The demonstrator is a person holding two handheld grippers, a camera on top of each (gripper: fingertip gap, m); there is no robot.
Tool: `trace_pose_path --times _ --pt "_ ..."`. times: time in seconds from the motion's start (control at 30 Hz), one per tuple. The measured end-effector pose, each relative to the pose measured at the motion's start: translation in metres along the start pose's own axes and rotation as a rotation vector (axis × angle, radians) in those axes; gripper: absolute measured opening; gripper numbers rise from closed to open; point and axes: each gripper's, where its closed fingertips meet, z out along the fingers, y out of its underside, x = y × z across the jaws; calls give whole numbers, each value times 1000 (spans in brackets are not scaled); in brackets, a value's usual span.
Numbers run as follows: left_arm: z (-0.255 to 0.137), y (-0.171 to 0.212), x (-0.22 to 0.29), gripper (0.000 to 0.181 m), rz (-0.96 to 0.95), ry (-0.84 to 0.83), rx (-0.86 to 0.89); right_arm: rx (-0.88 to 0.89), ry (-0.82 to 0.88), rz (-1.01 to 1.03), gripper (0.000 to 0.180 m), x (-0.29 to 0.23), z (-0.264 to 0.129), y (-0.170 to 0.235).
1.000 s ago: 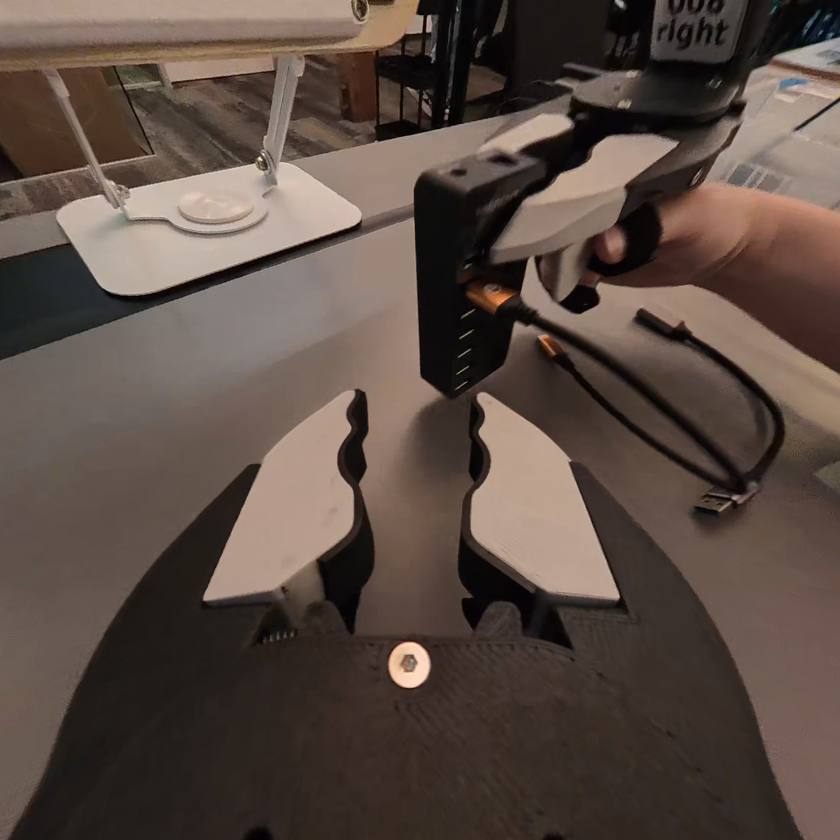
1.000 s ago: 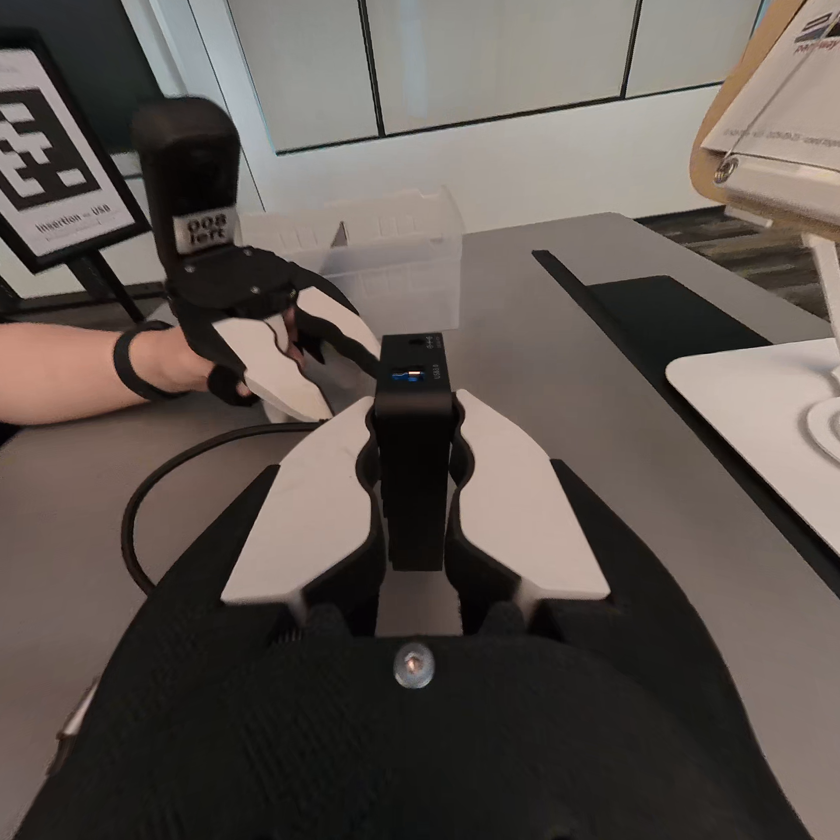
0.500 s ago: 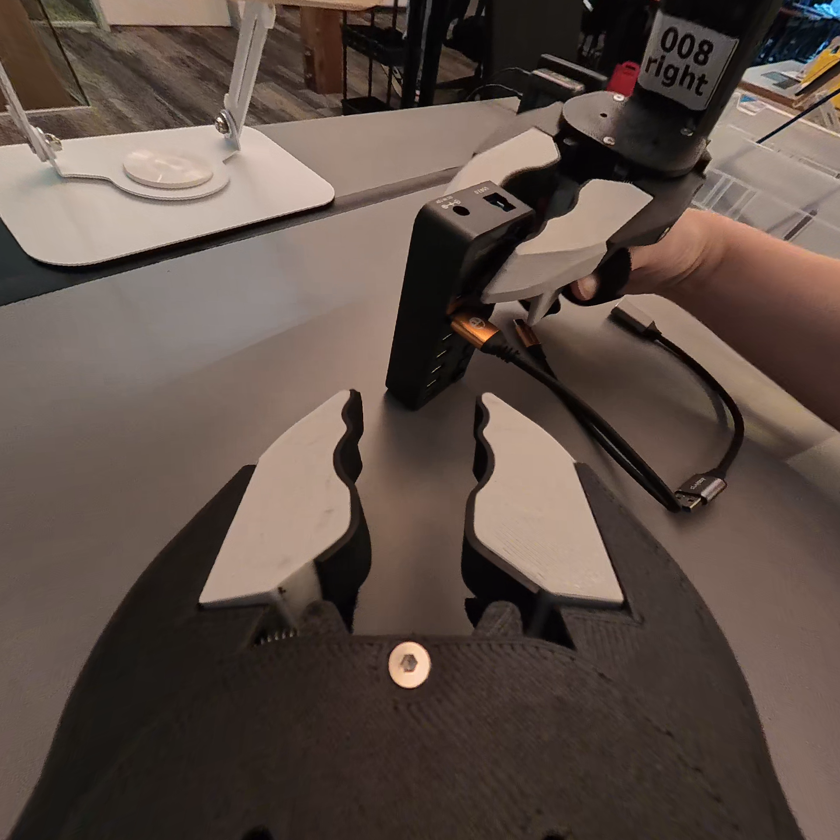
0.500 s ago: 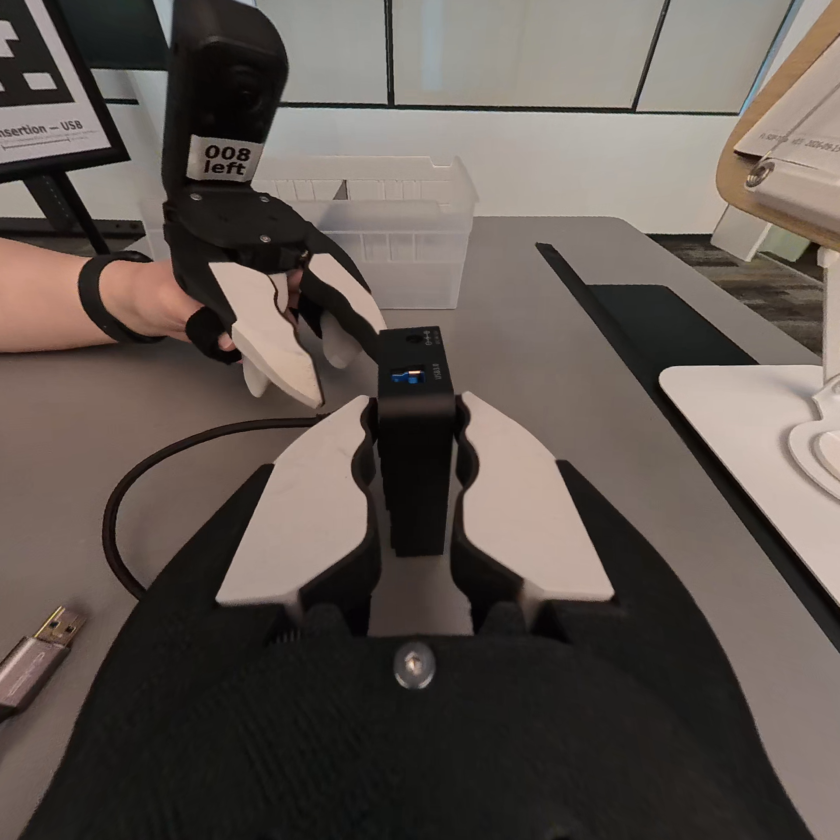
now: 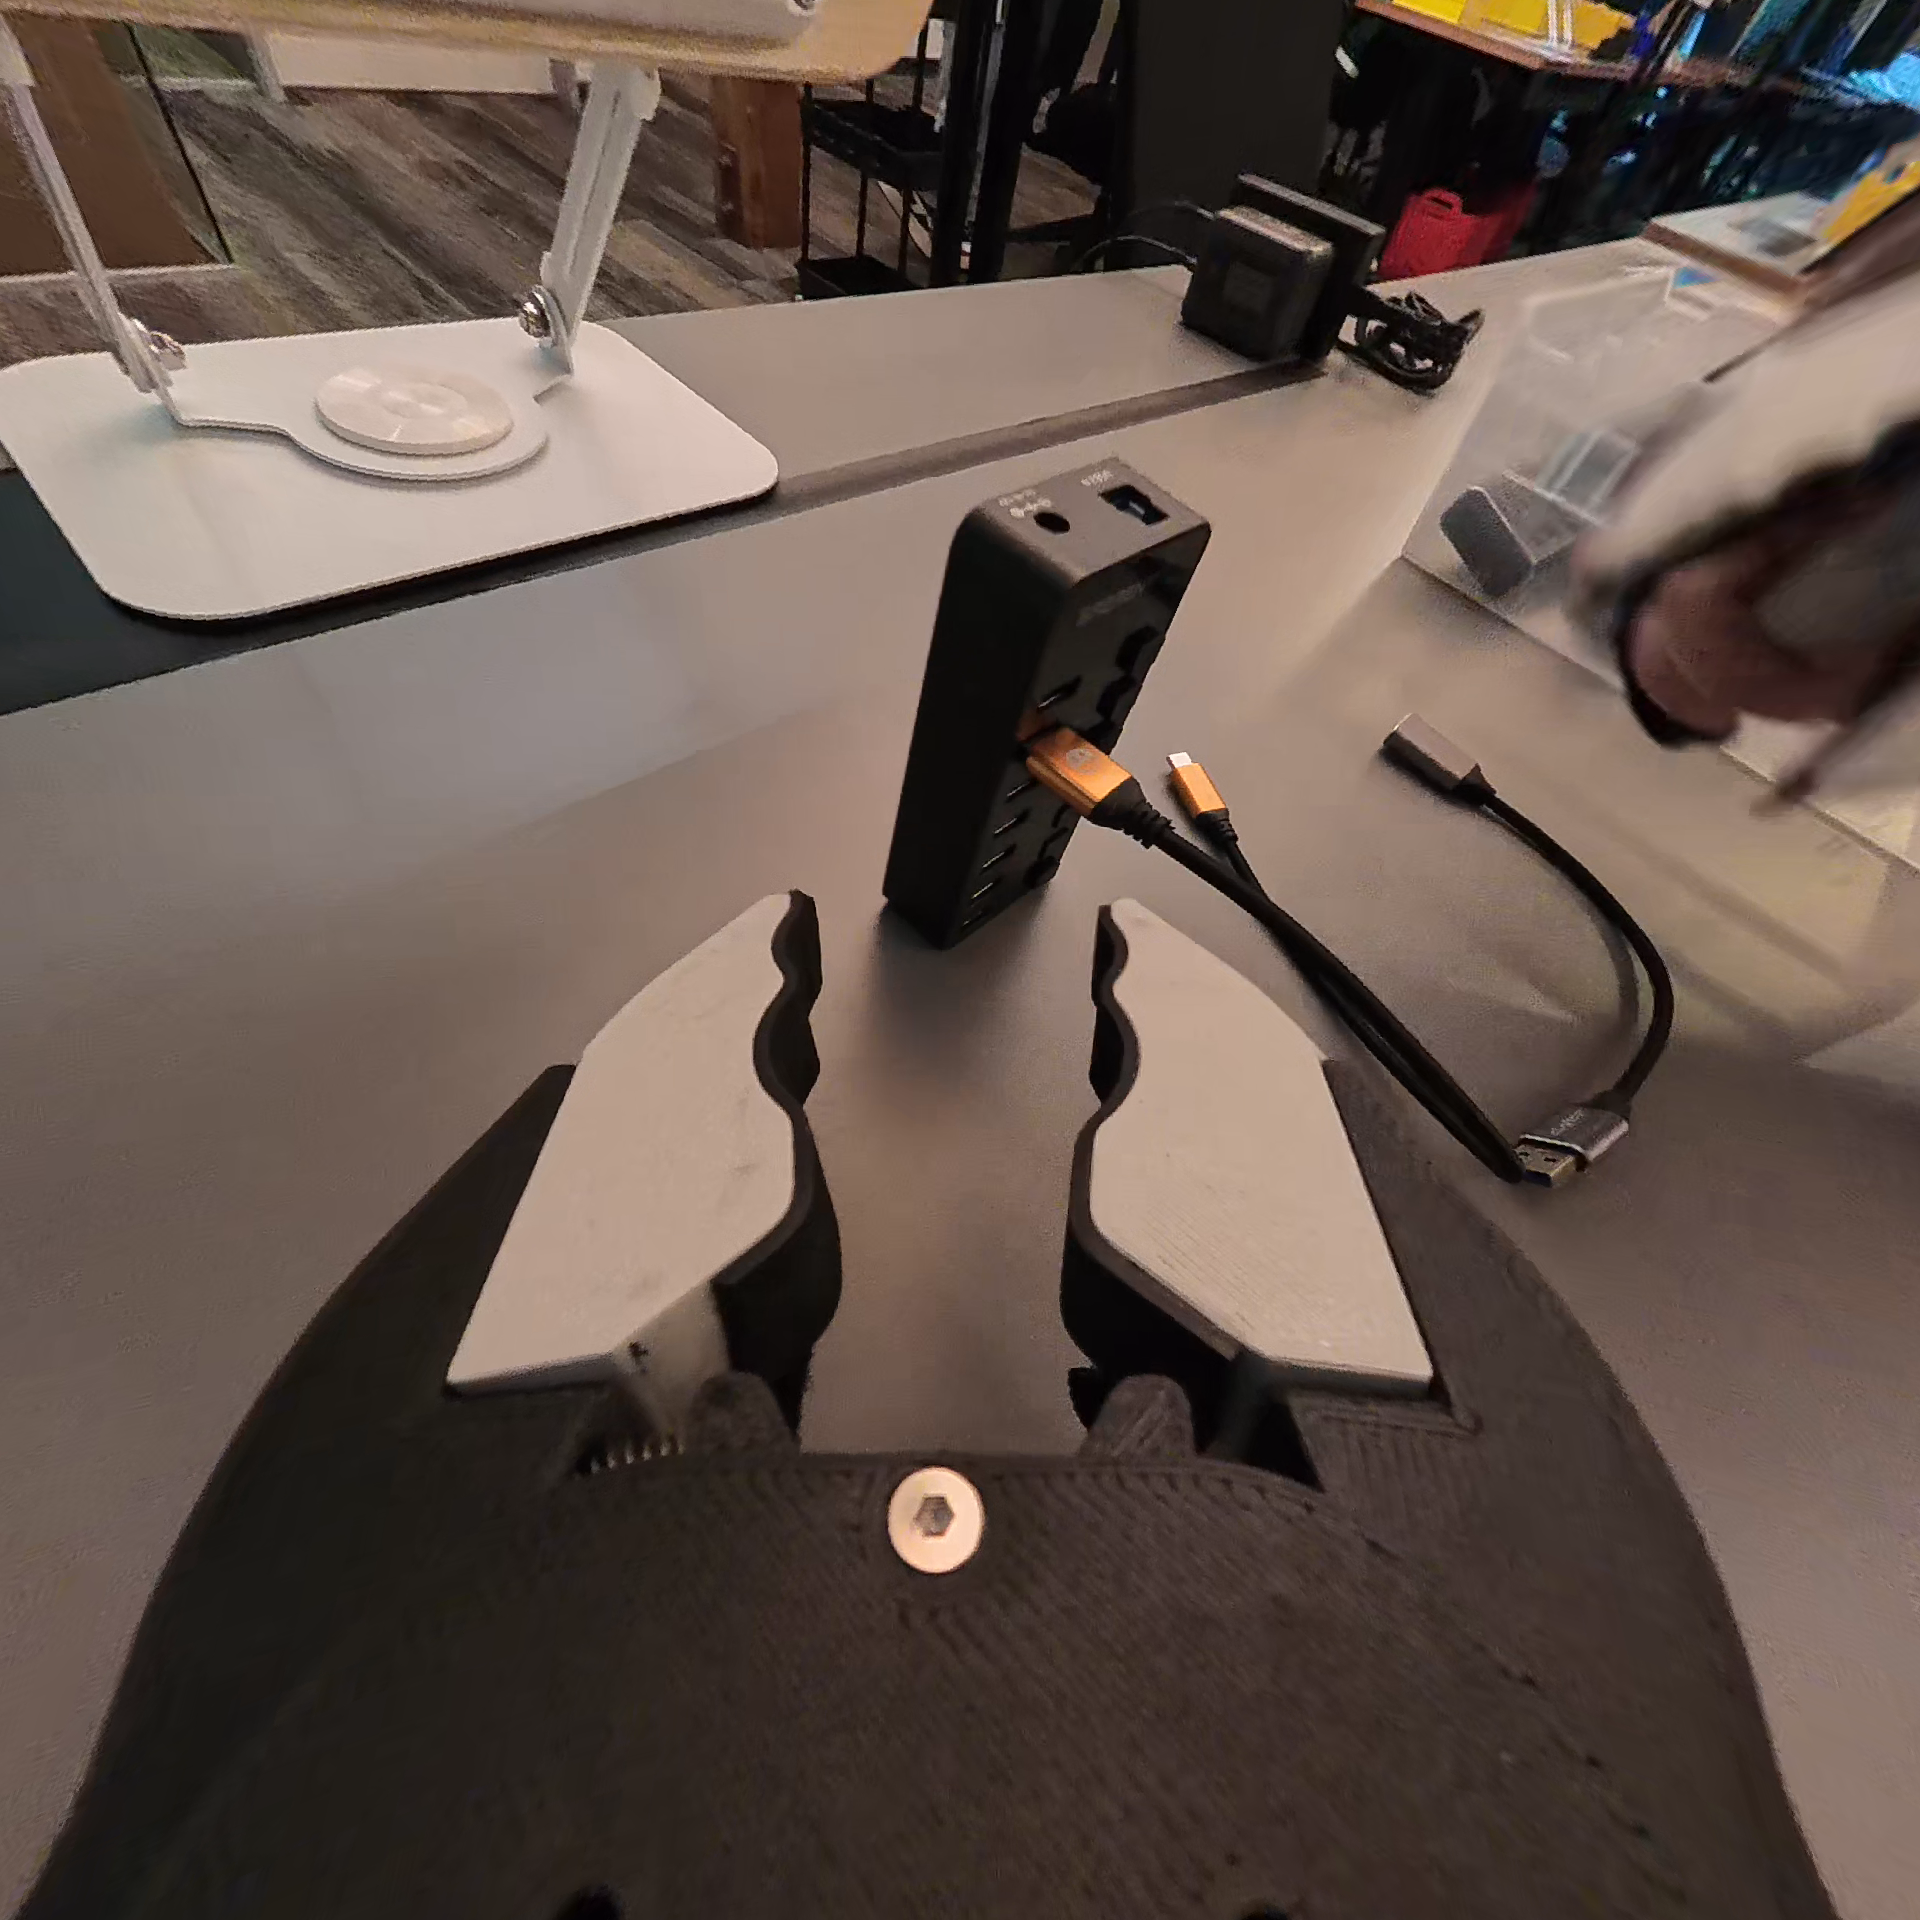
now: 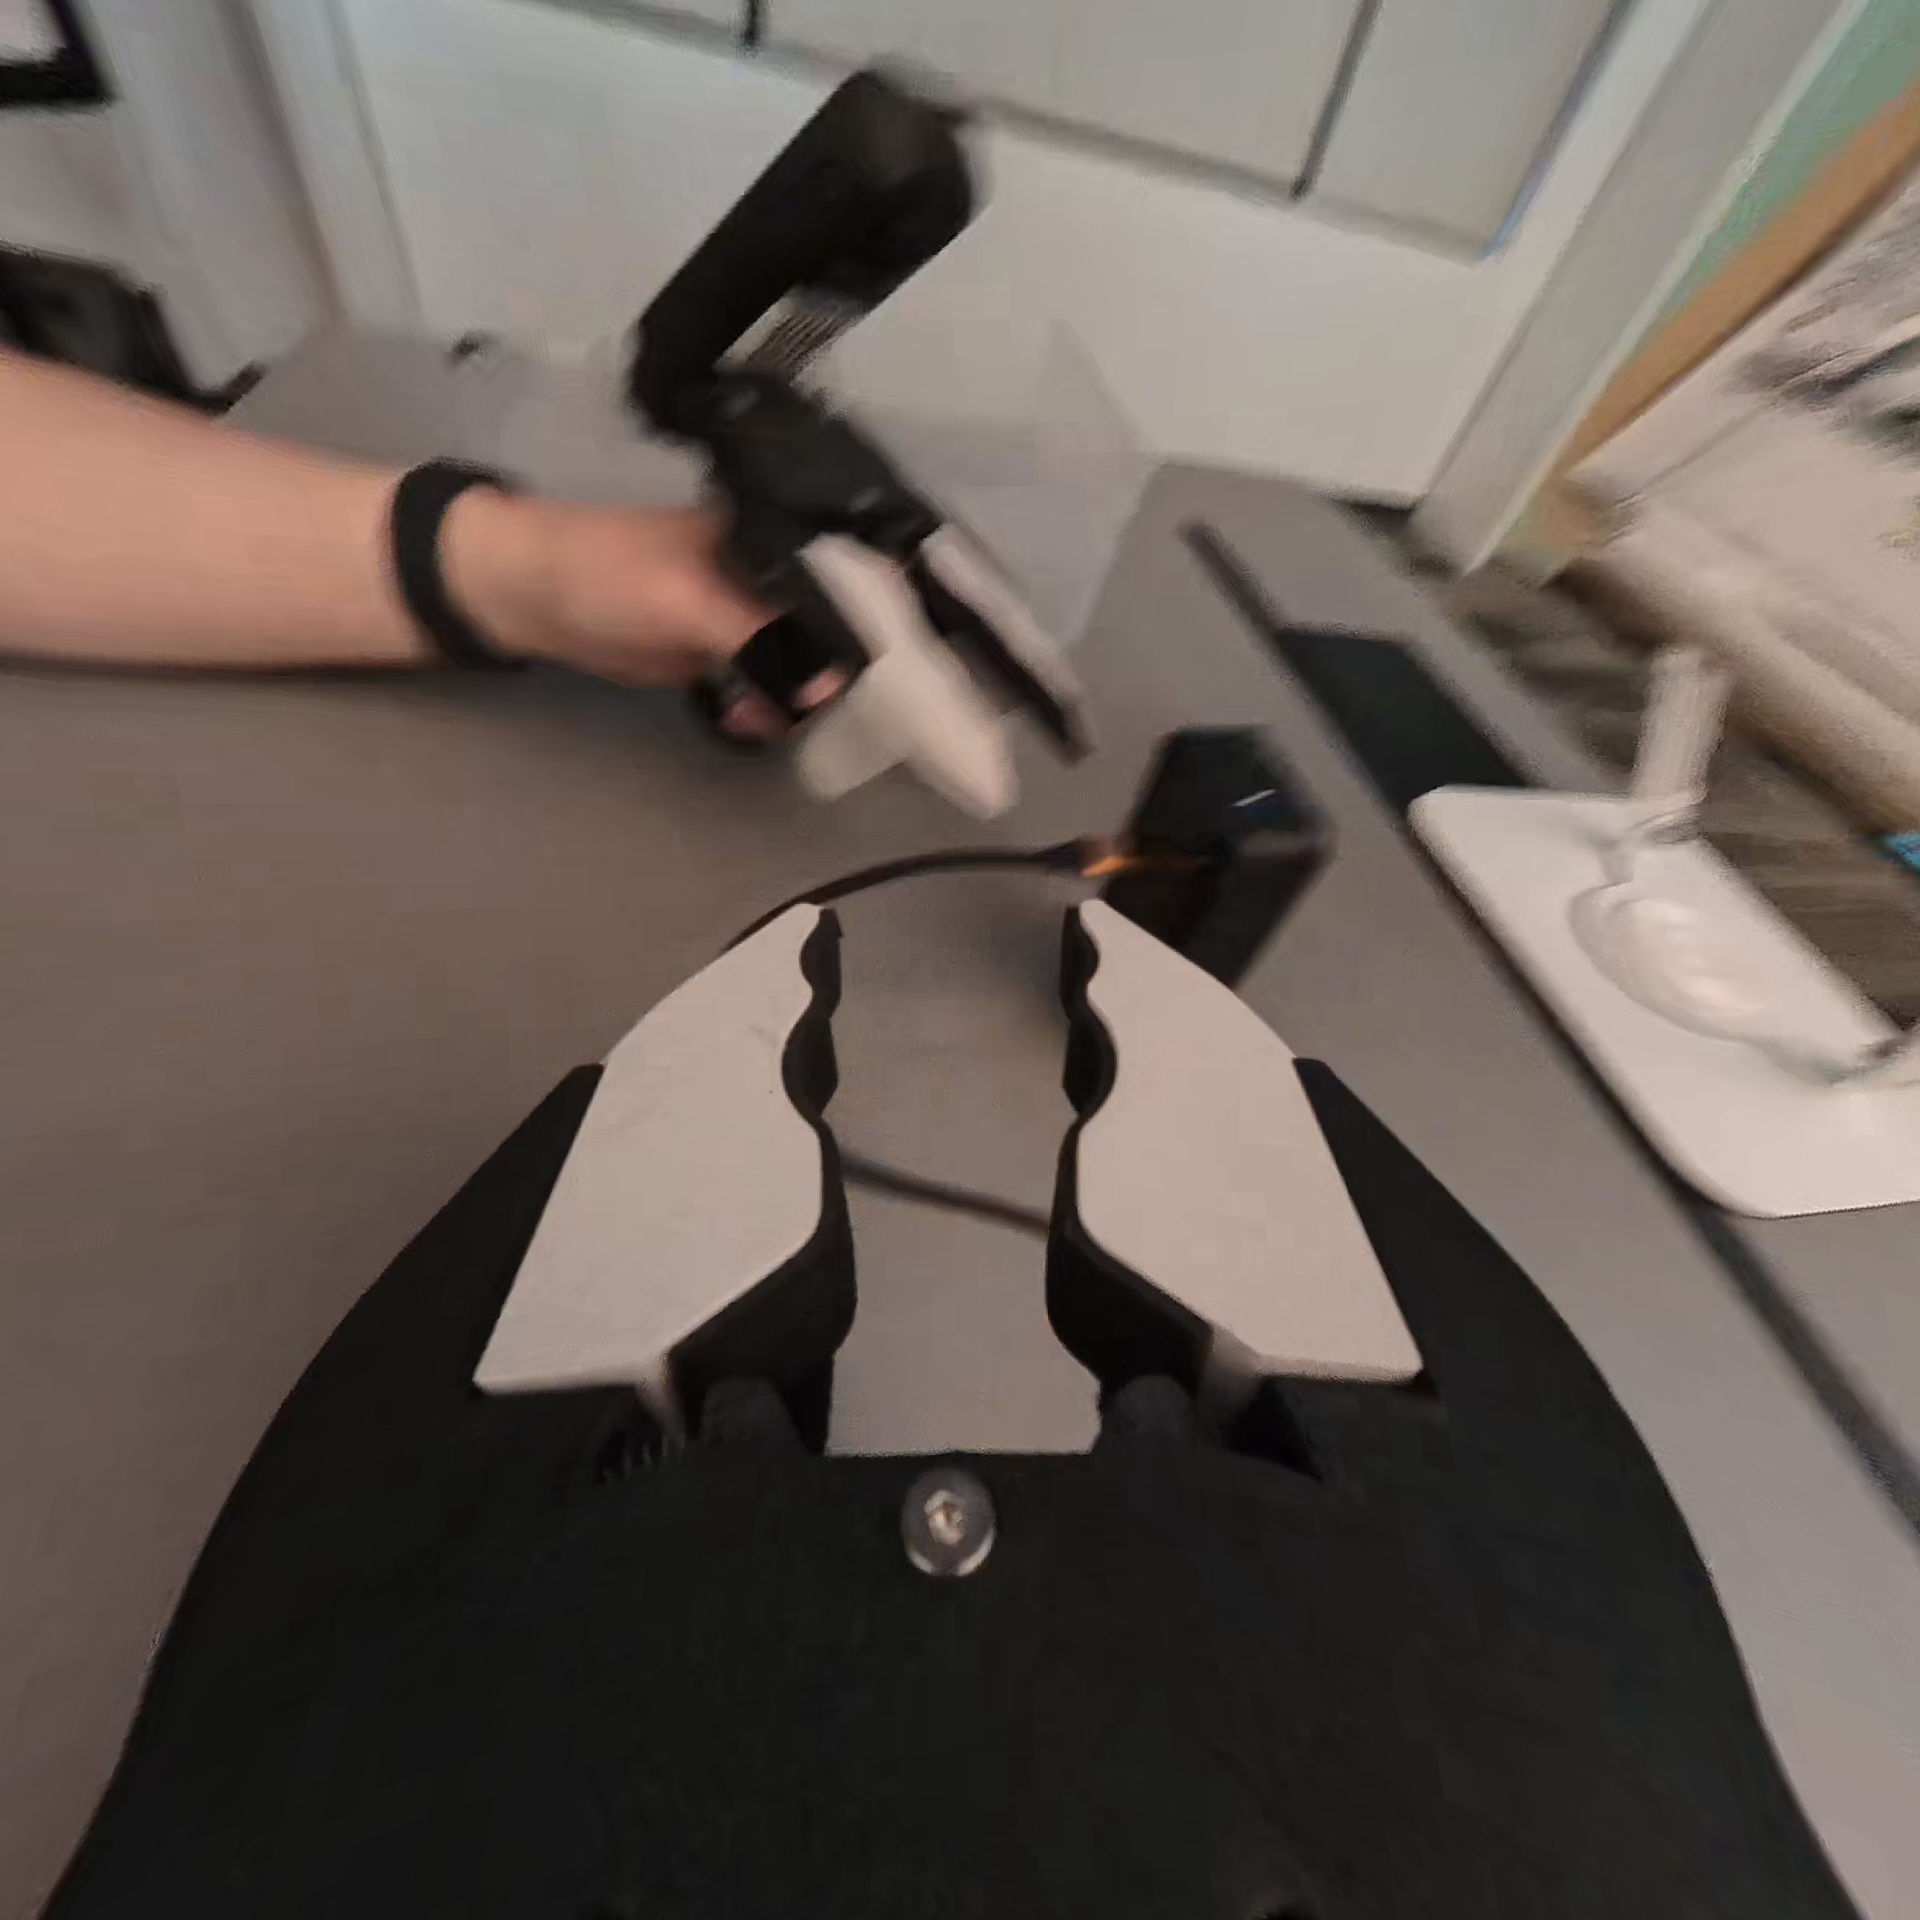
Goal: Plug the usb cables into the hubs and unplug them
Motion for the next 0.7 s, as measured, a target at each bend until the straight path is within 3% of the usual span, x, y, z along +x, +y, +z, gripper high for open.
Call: trace_pose_path --times 0.17,0.3,0.43,0.57,0.7 --pt "-6 -11 -1 49 5 -39 37 -370 -142 -63 35 -80 -13 67" --pt "-17 -17 -7 49 16 -103 63 -471 -112 -6 30 -86 -12 99" --pt "-27 -24 1 51 -20 -51 120 -508 -83 6 9 -81 -10 108" --pt "-41 -32 15 52 -108 27 206 -415 -132 -14 8 -91 -12 93" --pt "-52 -26 20 51 -88 21 212 34 -282 135 8 -109 -28 8"
